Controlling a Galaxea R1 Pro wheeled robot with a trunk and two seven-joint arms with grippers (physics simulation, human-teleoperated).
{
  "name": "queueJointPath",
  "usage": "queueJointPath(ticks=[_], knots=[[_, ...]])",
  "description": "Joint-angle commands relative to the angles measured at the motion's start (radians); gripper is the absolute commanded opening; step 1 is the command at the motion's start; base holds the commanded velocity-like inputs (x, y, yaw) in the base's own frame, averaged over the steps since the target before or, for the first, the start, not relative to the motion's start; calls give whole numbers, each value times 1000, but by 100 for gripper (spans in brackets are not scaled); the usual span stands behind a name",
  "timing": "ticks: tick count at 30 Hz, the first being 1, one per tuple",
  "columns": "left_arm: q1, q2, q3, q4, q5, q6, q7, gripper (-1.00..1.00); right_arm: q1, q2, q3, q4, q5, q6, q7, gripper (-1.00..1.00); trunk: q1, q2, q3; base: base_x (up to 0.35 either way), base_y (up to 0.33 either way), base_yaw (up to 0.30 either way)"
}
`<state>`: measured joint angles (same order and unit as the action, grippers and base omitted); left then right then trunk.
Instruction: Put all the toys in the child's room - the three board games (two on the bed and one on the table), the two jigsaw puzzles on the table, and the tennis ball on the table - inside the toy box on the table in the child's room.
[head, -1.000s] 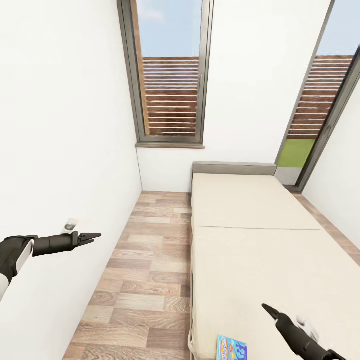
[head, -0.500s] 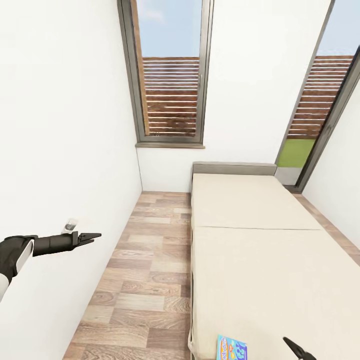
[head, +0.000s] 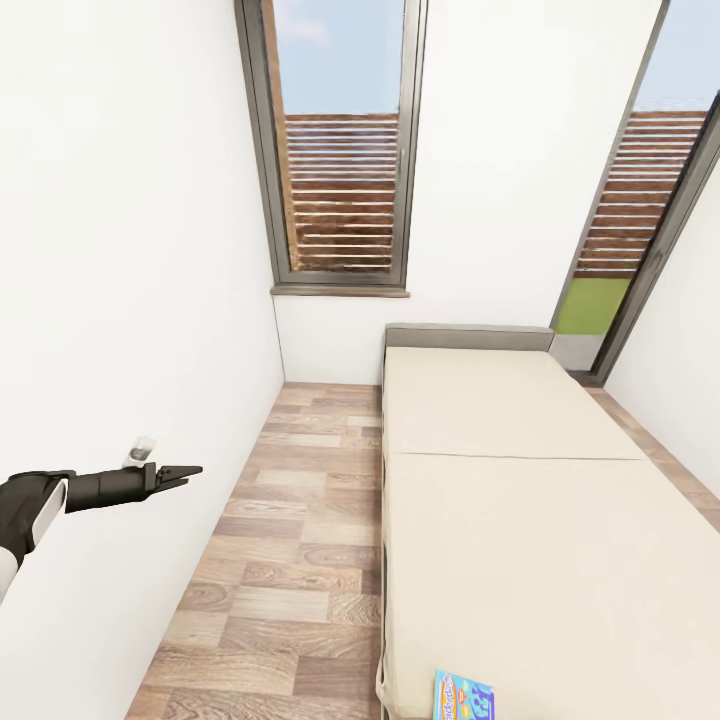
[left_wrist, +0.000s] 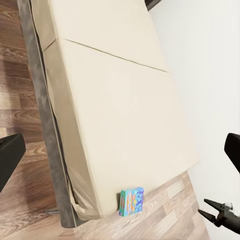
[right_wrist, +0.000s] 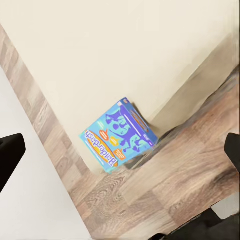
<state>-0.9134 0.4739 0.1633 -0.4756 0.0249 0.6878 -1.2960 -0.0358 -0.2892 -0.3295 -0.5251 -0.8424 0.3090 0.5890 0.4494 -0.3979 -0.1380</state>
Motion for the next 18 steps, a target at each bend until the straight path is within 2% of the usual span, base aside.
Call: queueJointPath(ticks=[1, 7, 13, 17, 18], knots=[[-1, 0, 1, 0, 2, 11, -6, 100, -3, -3, -4, 23, 7, -6, 3, 100, 1, -2, -2, 0, 0, 0], [-1, 1, 2, 0, 3, 12, -67, 100, -6, -6, -2, 57, 30, -31, 5, 100, 1, -2, -2, 0, 0, 0], [-1, 0, 1, 0, 3, 15, -122, 100, -7, 2, 1, 59, 31, -27, 17, 100, 1, -2, -2, 0, 0, 0], [-1, 0, 1, 0, 4, 19, -133, 100, -7, 6, 5, 58, 31, -13, 82, 100, 1, -2, -2, 0, 0, 0], [-1, -1, 1, 0, 4, 20, -135, 100, -7, 7, 6, 58, 30, -7, 122, 100, 1, -2, -2, 0, 0, 0]])
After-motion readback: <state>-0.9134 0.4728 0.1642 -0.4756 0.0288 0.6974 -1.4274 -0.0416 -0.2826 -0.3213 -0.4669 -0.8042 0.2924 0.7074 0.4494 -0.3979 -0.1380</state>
